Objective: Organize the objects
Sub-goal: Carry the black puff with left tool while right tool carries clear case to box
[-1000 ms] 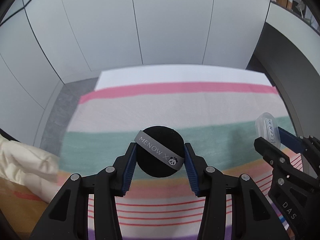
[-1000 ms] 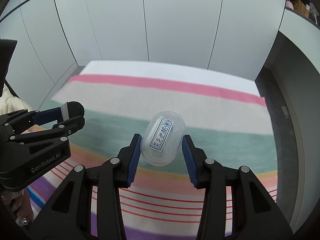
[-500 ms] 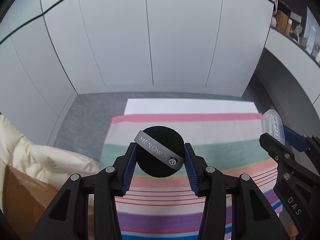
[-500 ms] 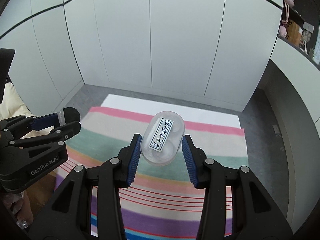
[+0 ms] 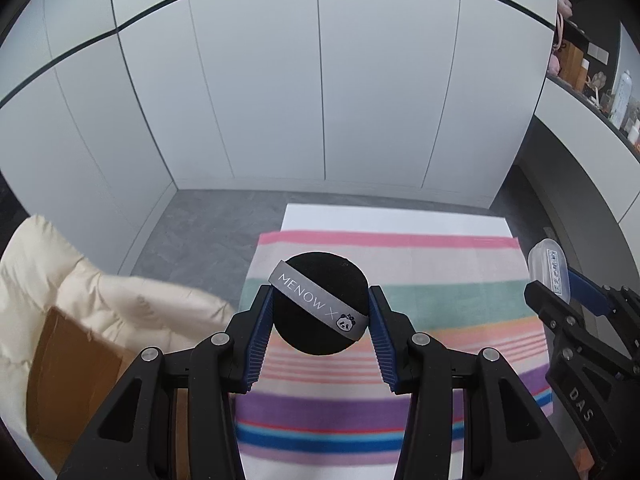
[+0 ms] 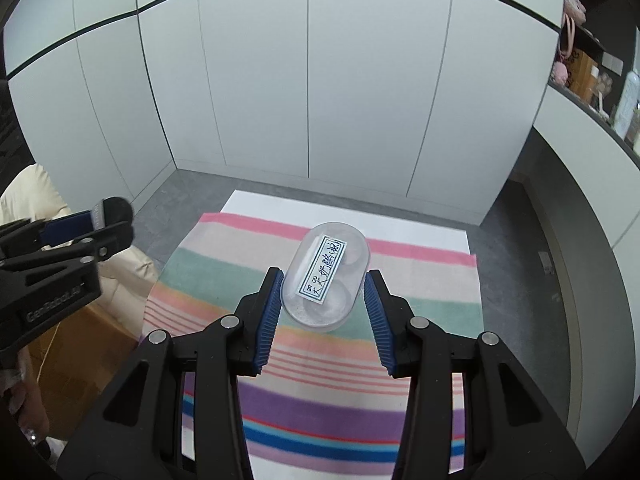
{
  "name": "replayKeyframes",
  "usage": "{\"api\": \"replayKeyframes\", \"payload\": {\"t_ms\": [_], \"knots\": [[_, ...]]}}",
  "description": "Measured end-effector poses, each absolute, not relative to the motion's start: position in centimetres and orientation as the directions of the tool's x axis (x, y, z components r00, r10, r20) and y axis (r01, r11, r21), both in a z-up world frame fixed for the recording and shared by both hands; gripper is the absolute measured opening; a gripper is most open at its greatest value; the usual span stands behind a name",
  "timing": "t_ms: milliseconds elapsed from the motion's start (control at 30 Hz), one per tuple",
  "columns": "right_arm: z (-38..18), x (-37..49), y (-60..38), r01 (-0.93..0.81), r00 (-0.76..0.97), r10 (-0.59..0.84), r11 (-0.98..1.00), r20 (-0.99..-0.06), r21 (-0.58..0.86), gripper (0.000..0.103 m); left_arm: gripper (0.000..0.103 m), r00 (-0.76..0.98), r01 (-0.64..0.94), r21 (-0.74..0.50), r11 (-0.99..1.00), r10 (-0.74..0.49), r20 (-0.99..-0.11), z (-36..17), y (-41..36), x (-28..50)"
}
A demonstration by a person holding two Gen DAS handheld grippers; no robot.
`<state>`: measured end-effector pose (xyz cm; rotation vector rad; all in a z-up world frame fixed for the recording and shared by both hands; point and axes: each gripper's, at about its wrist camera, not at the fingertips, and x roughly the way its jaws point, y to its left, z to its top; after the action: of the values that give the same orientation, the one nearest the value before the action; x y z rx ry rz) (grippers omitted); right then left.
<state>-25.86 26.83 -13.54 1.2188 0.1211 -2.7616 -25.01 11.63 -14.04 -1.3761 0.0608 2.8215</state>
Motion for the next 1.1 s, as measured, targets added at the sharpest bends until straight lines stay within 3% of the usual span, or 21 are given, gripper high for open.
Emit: {"api": "replayKeyframes", "payload": {"t_ms": [600, 1100], "knots": [[-14.7, -13.4, 29.8, 0.083, -0.594, -0.069, -0.996, -0.802, 0.024, 0.044, 0.047, -0.583, 0.012, 0.028, -1.0, -0.03, -0.812, -15.1, 9.7, -12.4], [-14.2, -10.0, 29.3, 0.097, -0.584, -0.067, -0.995, -0.809, 0.013, 0.044, 0.047, -0.59, 0.061, -0.031, -0.998, -0.011, -0.808, -14.8, 6.7, -9.6]]}}
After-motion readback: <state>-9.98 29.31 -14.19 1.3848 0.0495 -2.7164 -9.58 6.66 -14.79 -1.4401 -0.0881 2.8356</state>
